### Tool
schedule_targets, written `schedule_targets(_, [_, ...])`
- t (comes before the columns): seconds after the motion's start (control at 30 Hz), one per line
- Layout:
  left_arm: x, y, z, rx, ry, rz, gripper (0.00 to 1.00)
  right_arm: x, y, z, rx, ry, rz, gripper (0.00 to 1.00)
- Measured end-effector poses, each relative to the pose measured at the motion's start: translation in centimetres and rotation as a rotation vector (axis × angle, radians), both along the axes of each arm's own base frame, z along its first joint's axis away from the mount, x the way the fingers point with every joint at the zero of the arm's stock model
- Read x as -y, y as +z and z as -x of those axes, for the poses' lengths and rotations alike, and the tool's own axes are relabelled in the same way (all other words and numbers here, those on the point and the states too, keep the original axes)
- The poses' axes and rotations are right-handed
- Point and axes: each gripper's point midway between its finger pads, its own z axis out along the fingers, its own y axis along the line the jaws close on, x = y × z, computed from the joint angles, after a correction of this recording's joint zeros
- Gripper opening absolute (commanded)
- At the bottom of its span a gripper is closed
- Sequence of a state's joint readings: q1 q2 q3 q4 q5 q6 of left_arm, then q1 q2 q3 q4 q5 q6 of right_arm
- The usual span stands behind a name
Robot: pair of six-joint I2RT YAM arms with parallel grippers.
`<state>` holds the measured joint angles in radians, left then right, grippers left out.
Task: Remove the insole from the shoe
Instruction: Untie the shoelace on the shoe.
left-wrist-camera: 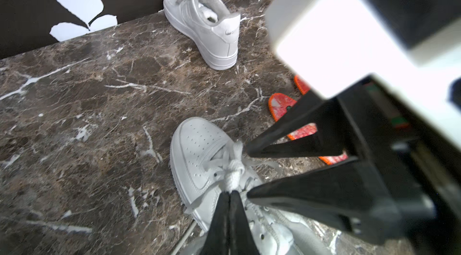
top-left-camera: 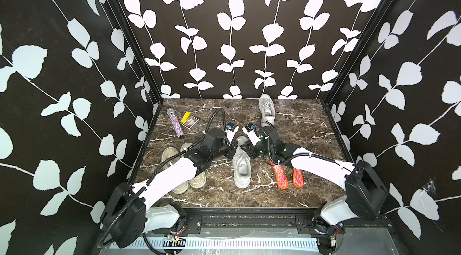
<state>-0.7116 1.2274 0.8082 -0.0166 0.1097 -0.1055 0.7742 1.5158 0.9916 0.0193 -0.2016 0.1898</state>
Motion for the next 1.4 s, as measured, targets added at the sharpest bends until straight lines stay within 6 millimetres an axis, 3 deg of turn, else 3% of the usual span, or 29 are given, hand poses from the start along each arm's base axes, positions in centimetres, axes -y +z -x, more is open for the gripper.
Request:
schedule_targets(0.23, [0.4, 0.5, 0.2, 0.001, -0.023, 0.015, 0.00, 0.4, 1.1, -1.4, 0.063, -0.050, 0.020, 0.36])
schedule_targets(0.5, [0.5, 0.9, 0.2, 0.011, -0.029, 0.012, 0.00, 1.1, 2.6, -1.7, 0.123, -0.069, 0.027, 0.41])
schedule_targets(0.67, [0.8, 2.1, 0.0, 0.033, -0.038, 0.027, 0.00, 0.5, 2.1, -1.3, 0.111, -0.029, 0.028, 0.41])
schedule_targets(0.87, [0.9, 2.1, 0.1, 0.029, -0.048, 0.029, 0.00, 0.2, 0.4, -1.5, 0.091, -0.020, 0.053, 0.43])
schedule_targets(1.03, [1.0, 2.1, 0.3, 0.024, -0.061, 0.034, 0.00, -0.2, 0.2, -2.4, 0.114, -0.041, 0.045, 0.43])
schedule_targets(1.13, [1.1, 2.1, 0.4, 0.022, -0.065, 0.036, 0.00, -0.7, -0.1, -3.4, 0.132, -0.060, 0.034, 0.35])
schedule_targets(1.33, [0.9, 2.2, 0.5, 0.022, -0.063, 0.034, 0.00, -0.9, -0.3, -5.2, 0.164, -0.129, 0.021, 0.01])
schedule_targets(1.4, [0.4, 2.5, 0.5, 0.033, -0.045, 0.030, 0.00, -0.4, 0.5, -5.5, 0.183, -0.170, 0.008, 0.00])
